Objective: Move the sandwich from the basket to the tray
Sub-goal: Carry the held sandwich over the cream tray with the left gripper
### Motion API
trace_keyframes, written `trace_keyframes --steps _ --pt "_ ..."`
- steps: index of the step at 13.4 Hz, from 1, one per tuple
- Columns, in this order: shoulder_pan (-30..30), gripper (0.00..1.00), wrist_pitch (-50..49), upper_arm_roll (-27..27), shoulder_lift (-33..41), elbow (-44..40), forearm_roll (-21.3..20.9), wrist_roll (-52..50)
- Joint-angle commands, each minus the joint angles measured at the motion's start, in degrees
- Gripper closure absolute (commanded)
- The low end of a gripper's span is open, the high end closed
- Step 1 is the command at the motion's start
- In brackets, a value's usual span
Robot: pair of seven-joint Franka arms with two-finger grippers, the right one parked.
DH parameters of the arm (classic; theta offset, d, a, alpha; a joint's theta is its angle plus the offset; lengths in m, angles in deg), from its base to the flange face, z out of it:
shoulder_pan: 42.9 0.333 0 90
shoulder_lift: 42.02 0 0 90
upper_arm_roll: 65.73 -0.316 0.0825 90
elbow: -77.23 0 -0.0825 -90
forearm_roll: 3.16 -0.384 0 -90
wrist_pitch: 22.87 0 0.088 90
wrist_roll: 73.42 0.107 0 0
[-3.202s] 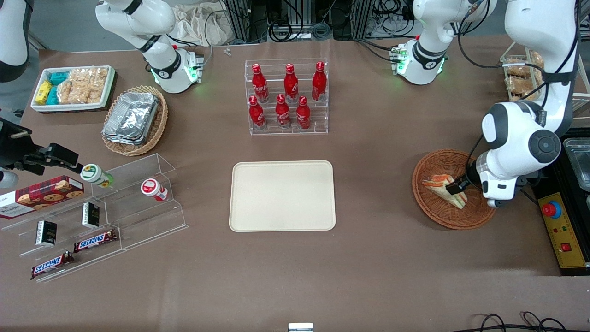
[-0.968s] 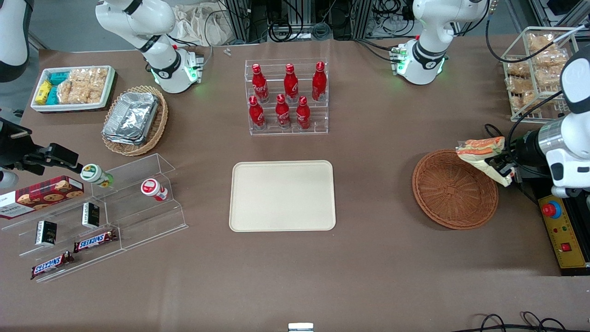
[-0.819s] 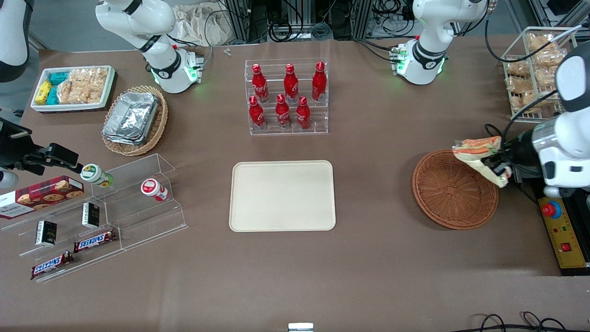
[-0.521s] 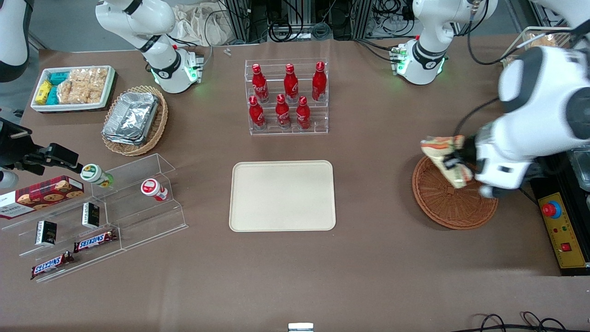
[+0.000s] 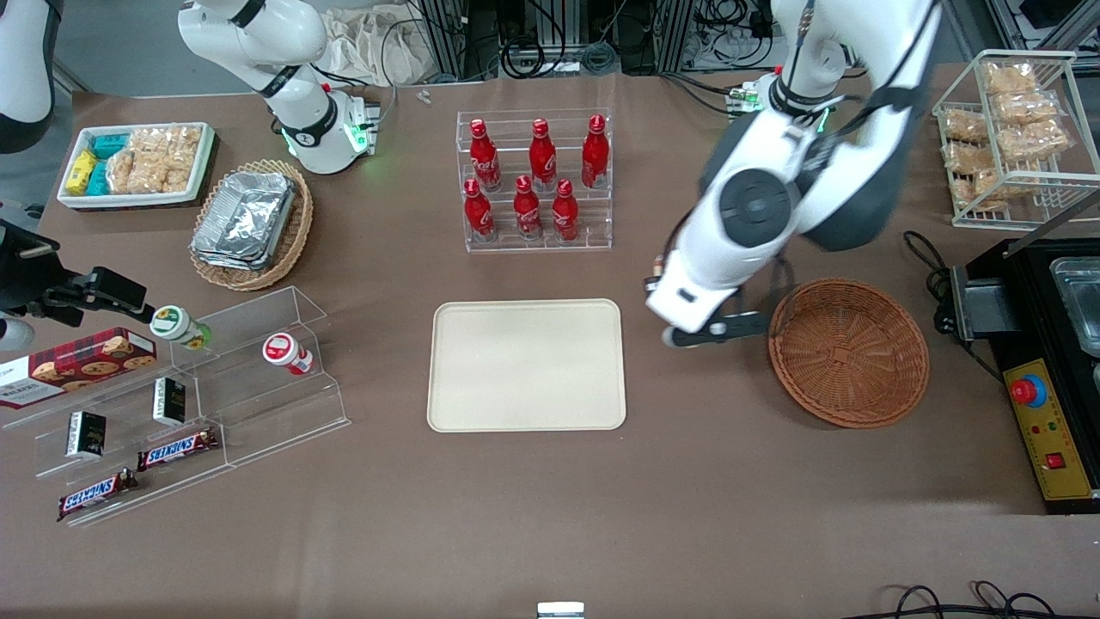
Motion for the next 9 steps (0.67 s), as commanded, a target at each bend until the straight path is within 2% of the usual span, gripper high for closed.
trace_keyframes --steps 1,6,9 --pt "-4.0 1.0 3.9 -0.8 -7.6 -3.1 -1.1 2.9" --pt "-5.6 1.0 15.2 0.0 -16.5 -4.6 -1.6 9.1" --pt "-5.6 1.0 21.9 0.8 -20.8 -4.6 -1.9 9.4"
